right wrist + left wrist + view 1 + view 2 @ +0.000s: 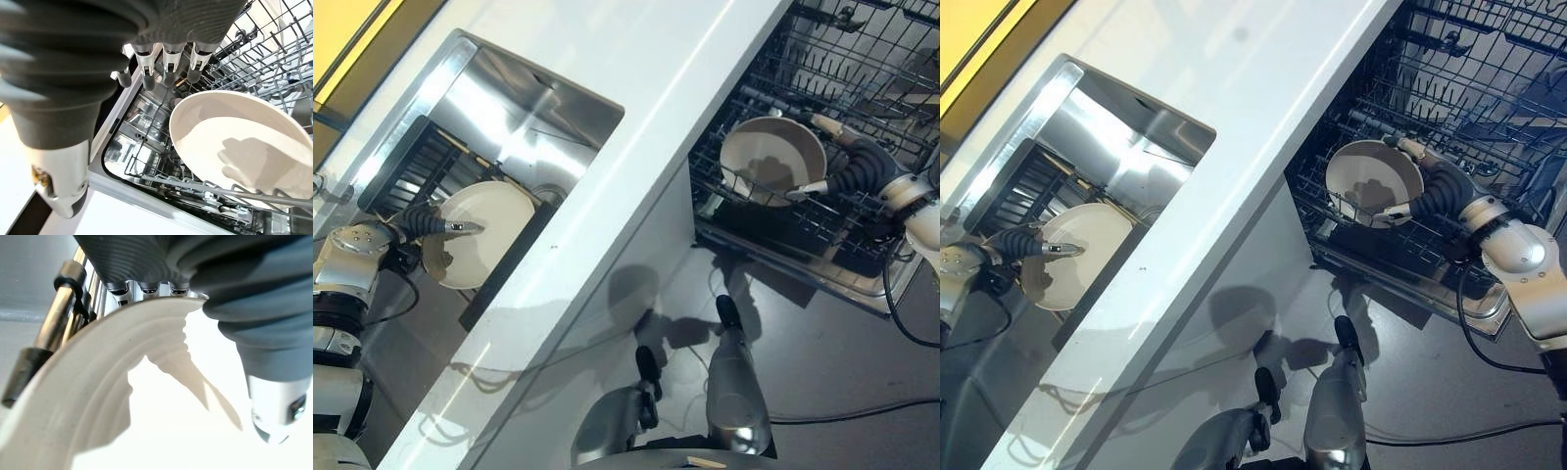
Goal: Pick up plates and place into dishwasher.
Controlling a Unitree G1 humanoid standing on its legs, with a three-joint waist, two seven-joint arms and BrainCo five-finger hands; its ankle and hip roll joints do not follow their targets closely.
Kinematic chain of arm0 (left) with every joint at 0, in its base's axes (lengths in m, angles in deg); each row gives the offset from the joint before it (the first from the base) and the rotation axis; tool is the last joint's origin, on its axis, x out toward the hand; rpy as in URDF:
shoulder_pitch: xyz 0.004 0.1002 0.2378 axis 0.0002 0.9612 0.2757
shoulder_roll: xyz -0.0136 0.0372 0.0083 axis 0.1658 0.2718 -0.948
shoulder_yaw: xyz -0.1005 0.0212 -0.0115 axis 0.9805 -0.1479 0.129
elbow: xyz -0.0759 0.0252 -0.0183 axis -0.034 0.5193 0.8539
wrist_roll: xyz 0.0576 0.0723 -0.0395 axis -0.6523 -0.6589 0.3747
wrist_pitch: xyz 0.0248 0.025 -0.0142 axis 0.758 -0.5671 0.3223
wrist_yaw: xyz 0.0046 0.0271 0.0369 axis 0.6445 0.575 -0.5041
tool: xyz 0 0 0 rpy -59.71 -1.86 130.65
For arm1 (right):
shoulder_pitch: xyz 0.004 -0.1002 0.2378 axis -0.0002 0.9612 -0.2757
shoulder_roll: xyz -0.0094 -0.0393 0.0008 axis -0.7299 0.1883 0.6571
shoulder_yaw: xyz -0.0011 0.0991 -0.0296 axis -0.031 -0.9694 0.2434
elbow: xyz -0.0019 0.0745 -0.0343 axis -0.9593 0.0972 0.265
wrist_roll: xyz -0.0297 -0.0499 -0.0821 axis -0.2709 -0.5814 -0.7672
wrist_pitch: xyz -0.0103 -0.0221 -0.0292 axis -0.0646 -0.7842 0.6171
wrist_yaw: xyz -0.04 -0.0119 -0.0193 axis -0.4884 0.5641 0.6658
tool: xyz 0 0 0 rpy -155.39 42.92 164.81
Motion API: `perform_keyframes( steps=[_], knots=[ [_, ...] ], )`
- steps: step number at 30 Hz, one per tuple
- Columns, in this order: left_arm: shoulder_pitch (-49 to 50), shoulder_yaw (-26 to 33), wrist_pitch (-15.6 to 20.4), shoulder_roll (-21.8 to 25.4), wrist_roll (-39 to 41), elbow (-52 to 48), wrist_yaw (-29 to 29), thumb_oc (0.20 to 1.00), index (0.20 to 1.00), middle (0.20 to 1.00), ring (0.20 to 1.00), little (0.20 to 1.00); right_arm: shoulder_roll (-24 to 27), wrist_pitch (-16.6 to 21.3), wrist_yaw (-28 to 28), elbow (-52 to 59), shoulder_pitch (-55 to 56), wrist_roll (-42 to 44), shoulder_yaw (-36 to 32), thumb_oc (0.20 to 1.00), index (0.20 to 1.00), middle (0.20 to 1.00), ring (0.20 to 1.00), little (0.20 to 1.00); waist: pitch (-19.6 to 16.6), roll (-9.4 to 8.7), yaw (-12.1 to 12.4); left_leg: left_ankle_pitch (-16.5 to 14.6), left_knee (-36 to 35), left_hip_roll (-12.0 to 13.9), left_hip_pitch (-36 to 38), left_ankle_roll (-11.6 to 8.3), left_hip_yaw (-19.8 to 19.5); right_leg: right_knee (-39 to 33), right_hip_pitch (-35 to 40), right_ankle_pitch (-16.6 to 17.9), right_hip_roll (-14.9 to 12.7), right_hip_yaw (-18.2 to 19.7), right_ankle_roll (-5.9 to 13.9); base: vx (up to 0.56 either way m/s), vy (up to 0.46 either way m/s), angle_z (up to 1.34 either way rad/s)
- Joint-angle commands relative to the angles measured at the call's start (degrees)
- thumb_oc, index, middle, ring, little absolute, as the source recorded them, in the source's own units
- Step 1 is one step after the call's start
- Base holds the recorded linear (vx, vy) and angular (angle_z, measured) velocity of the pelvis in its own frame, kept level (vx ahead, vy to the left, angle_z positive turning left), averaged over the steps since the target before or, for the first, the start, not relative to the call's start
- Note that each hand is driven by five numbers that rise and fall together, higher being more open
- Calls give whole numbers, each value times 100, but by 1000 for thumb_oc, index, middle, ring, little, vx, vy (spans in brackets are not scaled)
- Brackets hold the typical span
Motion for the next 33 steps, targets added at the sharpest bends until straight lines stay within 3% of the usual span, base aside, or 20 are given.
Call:
perform_keyframes(
  steps=[1,14,21,24,29,33],
  knots=[
    [762,-255,513,-35,384,-517,885,200,200,200,200,200,224,445,21,255,198,248,-431,1000,1000,1000,1000,1000,-604,-114,5,-45,411,-216,-507,98,62,885,56,-1070,-116,-93,-24,28,-19,3],
    [1112,36,704,320,418,-1285,918,200,200,200,200,200,140,473,17,333,726,383,-771,1000,1000,1000,1000,1000,-975,-216,225,-73,283,-181,-321,104,-129,721,353,-1113,-36,-313,-40,6,-53,5],
    [1121,281,840,436,731,-1522,468,200,200,200,200,200,39,505,71,359,955,446,-899,1000,1000,1000,1000,1000,-1118,-322,322,-76,240,-144,-273,108,-197,660,459,-1116,10,-395,-48,0,-59,7],
    [1189,480,965,496,745,-1634,47,200,200,200,200,200,-30,558,99,352,1089,463,-1009,1000,1000,1000,1000,1000,-1184,-367,370,-74,215,-127,-250,110,-223,633,503,-1115,24,-425,-42,8,-47,2],
    [1459,1242,1539,410,585,-1674,-1405,200,200,200,200,200,-368,764,276,319,1434,372,-1346,1000,1000,1000,1000,1000,-1342,-534,515,-67,122,-66,-199,120,-287,537,613,-1116,72,-502,-47,-1,-88,2],
    [1737,1811,1944,233,-83,-1854,-2522,200,200,200,200,200,-639,875,701,331,1561,112,-1578,1000,1000,1000,1000,1000,-1482,-715,638,-79,89,2,-168,124,-311,482,705,-1123,118,-602,-62,-9,-117,2]
  ],
)
